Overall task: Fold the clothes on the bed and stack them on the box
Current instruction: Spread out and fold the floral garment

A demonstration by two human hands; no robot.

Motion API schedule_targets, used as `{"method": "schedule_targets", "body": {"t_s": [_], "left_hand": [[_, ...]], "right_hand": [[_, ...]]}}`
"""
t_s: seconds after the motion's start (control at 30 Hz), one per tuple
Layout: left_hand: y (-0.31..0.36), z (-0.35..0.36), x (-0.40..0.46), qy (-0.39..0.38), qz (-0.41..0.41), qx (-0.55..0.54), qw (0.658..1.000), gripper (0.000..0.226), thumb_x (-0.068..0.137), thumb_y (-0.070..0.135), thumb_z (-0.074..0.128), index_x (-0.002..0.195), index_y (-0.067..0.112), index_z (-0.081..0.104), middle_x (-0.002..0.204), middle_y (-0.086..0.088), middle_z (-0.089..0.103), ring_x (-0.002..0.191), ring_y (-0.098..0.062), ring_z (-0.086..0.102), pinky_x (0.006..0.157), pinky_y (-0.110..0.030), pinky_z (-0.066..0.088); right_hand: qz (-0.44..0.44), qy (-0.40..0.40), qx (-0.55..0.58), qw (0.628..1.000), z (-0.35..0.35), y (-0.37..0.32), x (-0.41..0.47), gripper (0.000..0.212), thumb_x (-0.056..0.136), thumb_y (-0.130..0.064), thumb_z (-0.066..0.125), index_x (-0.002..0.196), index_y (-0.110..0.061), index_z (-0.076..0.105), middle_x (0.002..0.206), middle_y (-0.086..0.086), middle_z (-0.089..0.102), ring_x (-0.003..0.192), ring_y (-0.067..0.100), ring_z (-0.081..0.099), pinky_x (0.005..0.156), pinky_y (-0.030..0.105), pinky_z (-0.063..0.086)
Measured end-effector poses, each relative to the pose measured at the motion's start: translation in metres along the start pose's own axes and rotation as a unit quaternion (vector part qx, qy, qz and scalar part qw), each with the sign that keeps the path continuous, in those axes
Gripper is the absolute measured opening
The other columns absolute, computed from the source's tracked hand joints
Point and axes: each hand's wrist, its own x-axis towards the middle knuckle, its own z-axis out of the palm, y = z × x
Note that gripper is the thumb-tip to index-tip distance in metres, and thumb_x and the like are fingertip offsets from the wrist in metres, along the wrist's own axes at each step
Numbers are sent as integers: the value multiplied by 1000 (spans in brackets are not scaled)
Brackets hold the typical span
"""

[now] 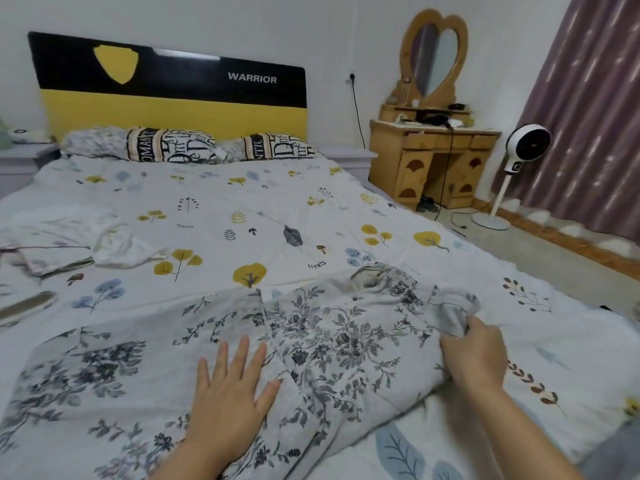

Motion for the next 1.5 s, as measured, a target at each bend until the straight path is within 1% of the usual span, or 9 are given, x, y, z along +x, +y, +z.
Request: {"method": "schedule_targets", "body": {"t_s": [0.2,0.3,0.67,0.77,0.9,1.0,1.17,1.33,1.5], "left_hand": [[1,-1,-1,-7,3,-8,1000,109,31,76,-48,130,34,-31,139,12,-36,128,-13,-37,108,-44,-24],[-1,-1,1,-6,6,-13,1000,110,32,76,-47,131,32,-30,140,12,-35,128,-12,-36,96,-38,-35],[-7,-16,5,-49,-6,-142,989,66,93,62,18,150,32,4,156,10,-11,144,-17,-18,114,-43,-18],[-16,-39,2,-23,-59,-453,889,46,101,40,30,144,24,34,153,5,25,144,-15,17,119,-37,9],[-49,-71,-5,22,-198,-775,599,53,101,39,24,134,6,48,117,-11,57,103,-28,55,91,-36,41],[-99,-85,-14,75,-315,-779,537,91,86,74,25,140,1,38,136,-15,47,107,-41,52,81,-40,43],[-116,-106,-41,44,-270,-772,573,80,88,66,29,133,2,49,111,-17,65,104,-32,60,87,-38,49],[-112,-104,-25,51,-301,-515,801,62,78,28,76,123,-3,47,83,-13,61,66,-20,57,67,-38,52],[-127,-98,-14,150,-293,-415,848,61,79,23,75,127,2,45,112,-15,62,99,-34,60,78,-35,51]], "right_hand": [[240,-131,380,884,15,-5,0,27,79,-3,68,106,0,66,113,17,66,93,27,62,87,35,49],[286,-187,399,851,6,-11,0,24,91,-2,52,69,-4,63,61,15,66,64,24,54,46,18,49],[-79,-207,406,886,-14,-129,-81,18,91,-5,56,105,-14,63,99,6,69,90,22,66,74,34,55],[-233,-257,341,874,-9,-156,-131,19,85,-6,63,92,-24,64,89,-7,71,89,13,67,82,34,53],[-464,-361,164,792,11,-156,-207,13,80,-8,49,86,-18,55,73,-8,59,71,11,55,61,28,44],[-620,-386,-70,680,38,-134,-247,25,83,-9,47,107,-14,50,107,4,55,99,27,48,75,37,39],[-669,-344,-249,610,66,-88,-277,25,73,-46,49,80,-29,67,94,-11,72,84,12,71,65,25,58],[-582,-500,-291,571,60,-105,-278,43,95,-32,50,133,-14,43,152,8,32,142,31,24,116,41,23],[-413,-347,-183,822,30,-132,-231,44,97,-43,37,139,-28,40,145,4,42,134,20,37,108,32,30]]}}
